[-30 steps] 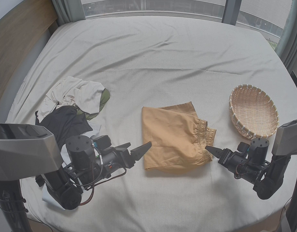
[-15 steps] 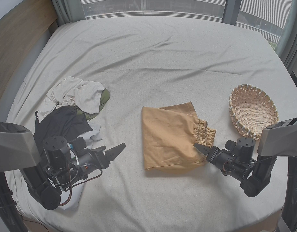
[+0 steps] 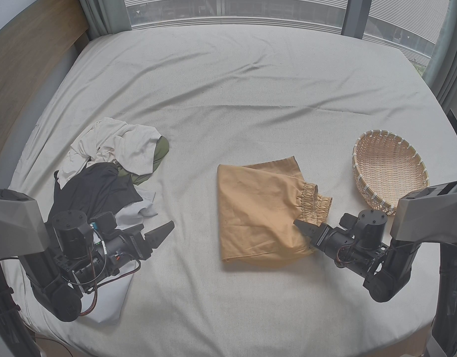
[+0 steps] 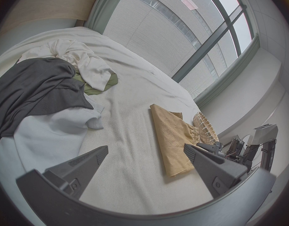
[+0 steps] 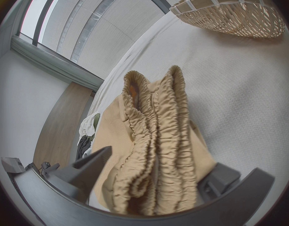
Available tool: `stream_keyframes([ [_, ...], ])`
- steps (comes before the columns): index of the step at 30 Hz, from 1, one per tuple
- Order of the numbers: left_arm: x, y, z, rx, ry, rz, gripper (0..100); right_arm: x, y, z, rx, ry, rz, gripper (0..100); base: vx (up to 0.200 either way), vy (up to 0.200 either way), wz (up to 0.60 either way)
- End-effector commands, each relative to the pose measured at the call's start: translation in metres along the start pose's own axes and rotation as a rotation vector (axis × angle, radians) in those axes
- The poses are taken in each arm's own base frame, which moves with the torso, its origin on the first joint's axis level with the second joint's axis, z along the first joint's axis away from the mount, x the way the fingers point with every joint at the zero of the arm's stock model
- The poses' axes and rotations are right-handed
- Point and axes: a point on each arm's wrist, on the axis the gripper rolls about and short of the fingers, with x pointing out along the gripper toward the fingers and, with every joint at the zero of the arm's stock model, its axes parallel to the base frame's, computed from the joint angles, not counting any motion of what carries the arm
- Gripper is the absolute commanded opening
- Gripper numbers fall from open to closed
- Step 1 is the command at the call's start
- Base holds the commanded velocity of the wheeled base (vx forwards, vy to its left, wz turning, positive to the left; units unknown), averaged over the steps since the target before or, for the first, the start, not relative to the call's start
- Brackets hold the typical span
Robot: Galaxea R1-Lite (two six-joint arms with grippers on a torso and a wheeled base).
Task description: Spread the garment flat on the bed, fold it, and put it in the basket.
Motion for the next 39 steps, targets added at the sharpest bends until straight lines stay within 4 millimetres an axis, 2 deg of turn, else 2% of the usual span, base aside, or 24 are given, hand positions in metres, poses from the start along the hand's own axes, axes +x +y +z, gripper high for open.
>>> stream_keyframes([
  [1, -0.003, 0.004, 0.000, 0.036, 0.001, 0.021, 100, -0.003, 0.010, 0.004, -0.011, 0.001, 0.046, 0, 0.000, 0.000, 0.00],
  [2, -0.003, 0.004, 0.000, 0.036, 0.001, 0.021, 100, -0.003, 0.010, 0.004, -0.011, 0.001, 0.046, 0, 0.000, 0.000, 0.00],
  [5, -0.005, 0.009, 0.005, 0.078, -0.018, 0.041, 100, -0.014, 0.034, 0.018, -0.027, -0.013, 0.147, 0, 0.000, 0.000, 0.00],
  [6, -0.005, 0.009, 0.005, 0.081, -0.020, 0.042, 100, -0.015, 0.035, 0.019, -0.028, -0.014, 0.153, 0, 0.000, 0.000, 0.00],
  [7, -0.008, 0.011, 0.009, 0.106, -0.033, 0.052, 100, -0.021, 0.049, 0.027, -0.040, -0.037, 0.201, 0, 0.000, 0.000, 0.00],
  [8, -0.008, 0.011, 0.009, 0.106, -0.033, 0.052, 100, -0.021, 0.049, 0.027, -0.040, -0.037, 0.201, 0, 0.000, 0.000, 0.00],
  [9, -0.010, 0.011, 0.010, 0.113, -0.037, 0.055, 100, -0.031, 0.068, 0.035, -0.054, -0.057, 0.267, 0, 0.000, 0.000, 0.00],
  [12, -0.013, 0.010, 0.013, 0.117, -0.050, 0.053, 100, -0.043, 0.089, 0.042, -0.070, -0.072, 0.339, 0, 0.000, 0.000, 0.00],
  [20, -0.008, -0.001, 0.015, 0.137, -0.062, 0.013, 100, -0.064, 0.122, 0.046, -0.101, -0.065, 0.486, 0, 0.000, 0.000, 0.00],
  [25, -0.007, -0.002, 0.016, 0.148, -0.066, 0.007, 100, -0.071, 0.132, 0.052, -0.116, -0.094, 0.520, 0, 0.000, 0.000, 0.00],
  [34, -0.007, -0.002, 0.016, 0.150, -0.068, 0.008, 100, -0.064, 0.135, 0.071, -0.189, -0.162, 0.508, 0, 0.000, 0.000, 0.00],
  [37, -0.007, -0.002, 0.015, 0.149, -0.065, 0.009, 100, -0.062, 0.140, 0.078, -0.204, -0.179, 0.515, 0, 0.000, 0.000, 0.00],
  [39, -0.008, -0.002, 0.014, 0.148, -0.060, 0.011, 100, -0.061, 0.152, 0.086, -0.215, -0.219, 0.552, 0, 0.000, 0.000, 0.00],
])
